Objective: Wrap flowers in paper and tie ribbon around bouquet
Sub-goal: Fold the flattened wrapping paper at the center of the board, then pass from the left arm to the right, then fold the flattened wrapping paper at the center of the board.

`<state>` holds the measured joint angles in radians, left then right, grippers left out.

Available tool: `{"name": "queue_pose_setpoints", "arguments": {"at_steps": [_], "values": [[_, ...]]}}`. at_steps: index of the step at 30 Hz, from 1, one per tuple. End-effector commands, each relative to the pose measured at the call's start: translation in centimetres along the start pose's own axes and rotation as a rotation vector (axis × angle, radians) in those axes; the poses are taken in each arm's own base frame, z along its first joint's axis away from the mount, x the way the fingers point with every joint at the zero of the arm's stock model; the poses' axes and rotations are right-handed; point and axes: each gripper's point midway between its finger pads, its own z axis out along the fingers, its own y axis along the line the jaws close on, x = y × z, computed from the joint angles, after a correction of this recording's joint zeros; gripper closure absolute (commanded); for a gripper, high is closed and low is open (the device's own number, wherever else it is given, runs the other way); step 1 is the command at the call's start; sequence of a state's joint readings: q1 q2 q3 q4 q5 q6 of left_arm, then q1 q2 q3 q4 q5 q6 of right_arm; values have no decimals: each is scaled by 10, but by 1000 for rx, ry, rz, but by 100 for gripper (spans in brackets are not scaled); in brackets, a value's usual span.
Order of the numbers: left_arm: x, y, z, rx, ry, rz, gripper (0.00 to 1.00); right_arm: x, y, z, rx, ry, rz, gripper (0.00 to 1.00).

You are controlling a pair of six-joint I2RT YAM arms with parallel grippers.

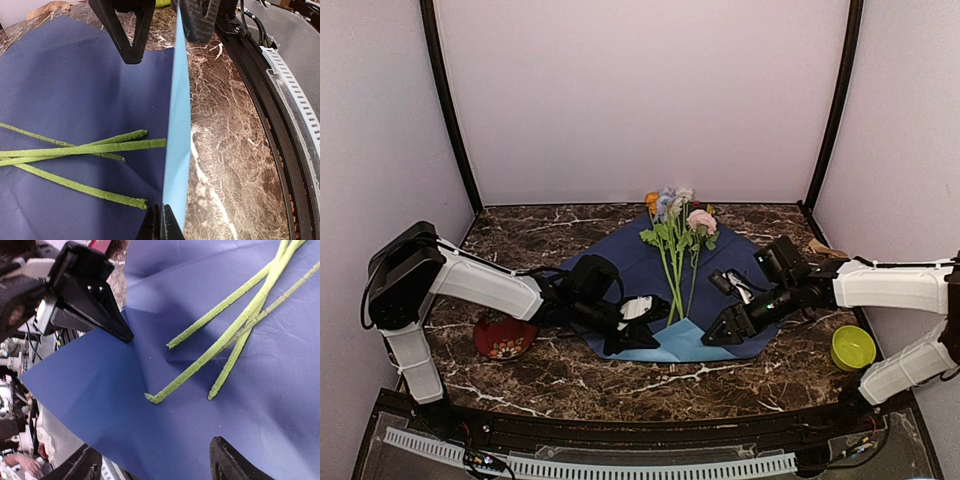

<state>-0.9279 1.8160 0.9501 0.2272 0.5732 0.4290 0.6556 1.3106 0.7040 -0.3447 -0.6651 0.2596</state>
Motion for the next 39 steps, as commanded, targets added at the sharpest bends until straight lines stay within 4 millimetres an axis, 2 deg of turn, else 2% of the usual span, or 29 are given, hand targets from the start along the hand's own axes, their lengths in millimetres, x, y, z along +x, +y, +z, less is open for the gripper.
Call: {"name": "queue_pose_setpoints", "arguments": {"at_steps": [1,7,10,13,19,21,22,27,31,34,39], "values": [[-4,3,-1,26,-3,-33,100,1,-6,13,-32,4,-2,31],[8,12,0,4,29,-50,100,-4,-3,11,-35,-9,-12,49],[8,16,-2,-7,30,-60,100,-3,-2,13,-56,-12,9,62],[6,17,-2,-7,22,-64,100,-2,-4,15,-51,-7,17,81],[8,17,-3,-3,28,-78,100,-7,-10,18,-29,-1,25,100],[9,18,-5,-6,33,-86,100,-11,-15,18,-1,-2,30,100],[9,19,-6,-13,35,-91,97,-14,-18,18,14,-4,33,100],[1,26,-22,-80,54,-108,57,-26,-28,18,65,-10,43,100],[-4,28,-38,-147,41,-102,38,-29,-41,20,113,2,61,100],[-6,29,-47,-180,47,-112,36,-34,-46,23,127,1,71,100],[-30,20,-57,-255,40,-24,38,-47,-50,24,143,-33,94,100]]}}
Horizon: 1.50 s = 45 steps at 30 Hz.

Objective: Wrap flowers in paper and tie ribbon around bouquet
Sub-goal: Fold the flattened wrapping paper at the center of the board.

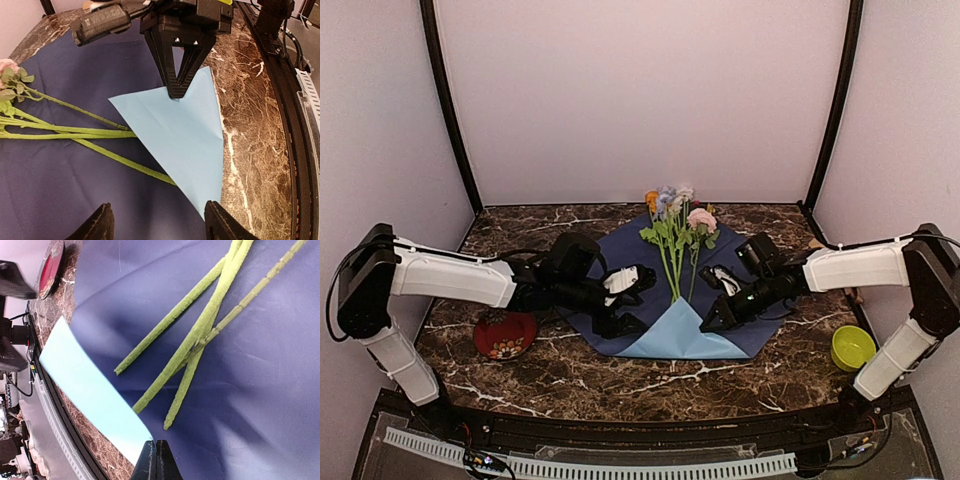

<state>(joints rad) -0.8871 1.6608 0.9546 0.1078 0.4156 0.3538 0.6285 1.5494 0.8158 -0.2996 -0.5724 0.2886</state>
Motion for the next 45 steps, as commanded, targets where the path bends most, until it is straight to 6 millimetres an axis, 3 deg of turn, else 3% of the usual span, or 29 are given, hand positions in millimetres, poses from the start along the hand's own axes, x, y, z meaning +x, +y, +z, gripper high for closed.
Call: {"name": "queue_pose_setpoints", "arguments": {"at_steps": [1,4,9,16,20,26,37,41,45], "values": [[-14,-15,-13,-67,7,96,39,-24,-2,-3,26,-66,9,100],[-14,-27,-5,-95,52,184,47,-28,-8,-2,47,-82,44,100],[-14,-38,19,-45,53,166,54,-22,-17,1,78,-80,109,100],[23,-5,54,-173,219,126,62,-18,-19,3,72,-89,132,100],[48,-6,57,-175,280,112,63,-17,-23,3,90,-89,135,100],[69,-14,55,-155,327,76,64,-12,-34,4,141,-82,182,100],[101,-28,58,-125,404,-19,63,19,-57,8,237,-31,252,100],[119,-34,60,-121,465,-27,63,15,-61,5,278,-19,240,92],[130,-38,58,-130,493,-45,64,0,-63,-24,406,-36,214,74]]}}
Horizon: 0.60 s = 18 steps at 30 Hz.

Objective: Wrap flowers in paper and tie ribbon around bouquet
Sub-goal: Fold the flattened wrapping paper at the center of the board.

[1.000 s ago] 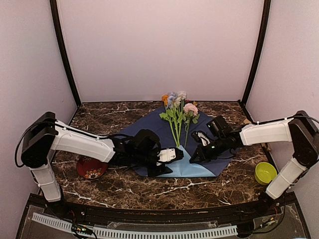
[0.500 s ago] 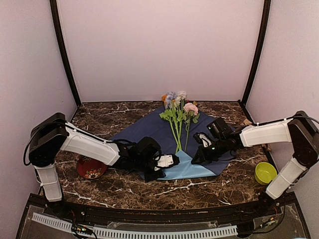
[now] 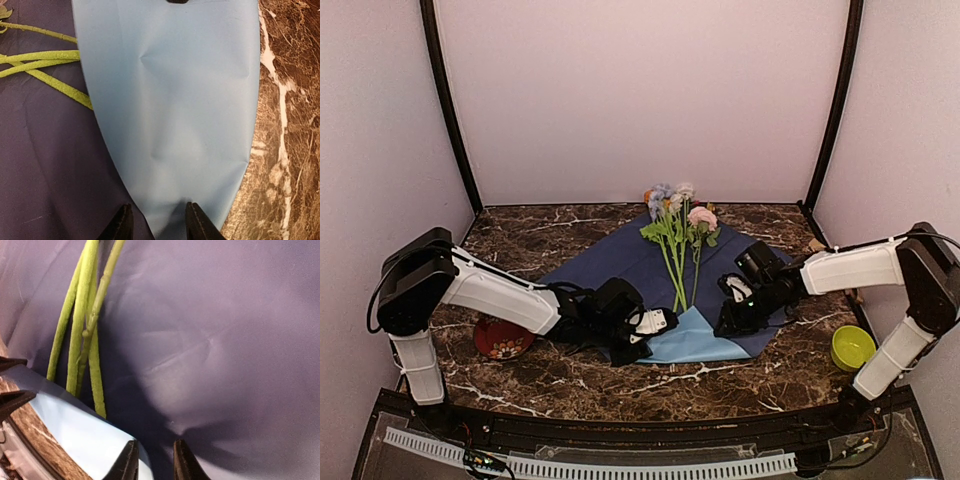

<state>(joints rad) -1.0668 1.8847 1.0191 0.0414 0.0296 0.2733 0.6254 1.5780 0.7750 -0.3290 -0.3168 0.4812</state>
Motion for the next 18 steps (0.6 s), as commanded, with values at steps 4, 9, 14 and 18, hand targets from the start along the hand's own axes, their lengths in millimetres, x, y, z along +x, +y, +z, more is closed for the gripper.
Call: {"name": "queue_pose_setpoints", "arguments": {"at_steps": [4,9,14,18], "values": [[67,-20,14,22,198,-42,63,-31,-6,-61,208,-127,-15,64],[71,-19,17,7,193,-69,63,-19,68,-75,-103,-165,-120,76],[78,-22,16,8,196,-92,64,16,157,-69,-624,-87,-182,93],[76,-22,15,9,183,-102,64,17,138,-36,-549,-51,-135,100]]}}
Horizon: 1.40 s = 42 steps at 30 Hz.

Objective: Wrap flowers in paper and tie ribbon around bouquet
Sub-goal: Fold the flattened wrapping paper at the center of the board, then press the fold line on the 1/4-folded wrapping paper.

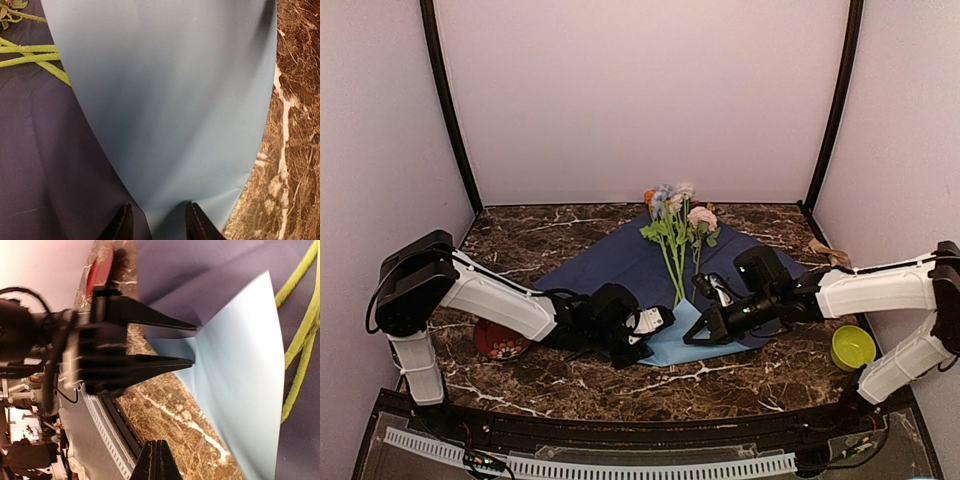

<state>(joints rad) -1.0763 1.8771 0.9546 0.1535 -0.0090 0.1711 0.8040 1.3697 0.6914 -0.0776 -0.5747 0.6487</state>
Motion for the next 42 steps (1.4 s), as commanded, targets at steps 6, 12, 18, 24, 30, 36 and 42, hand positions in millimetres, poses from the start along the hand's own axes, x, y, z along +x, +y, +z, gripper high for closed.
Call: {"name": "queue_pose_setpoints", "arguments": {"at_steps": [6,12,18,24,30,36,42], "values": [[79,-17,10,37,231,-13,64,0,-18,29,-17,12,34,100],[82,-18,9,43,250,-9,63,24,-69,50,135,105,91,100],[96,-17,5,34,288,14,63,33,-93,39,181,95,160,100],[108,-18,4,35,327,25,63,47,-111,25,236,106,218,100],[108,-19,4,40,332,29,63,62,-117,9,289,128,251,100],[110,-19,5,45,340,37,64,84,-149,-12,426,152,362,100],[112,-19,4,44,349,39,64,100,-163,-37,574,158,425,100]]}}
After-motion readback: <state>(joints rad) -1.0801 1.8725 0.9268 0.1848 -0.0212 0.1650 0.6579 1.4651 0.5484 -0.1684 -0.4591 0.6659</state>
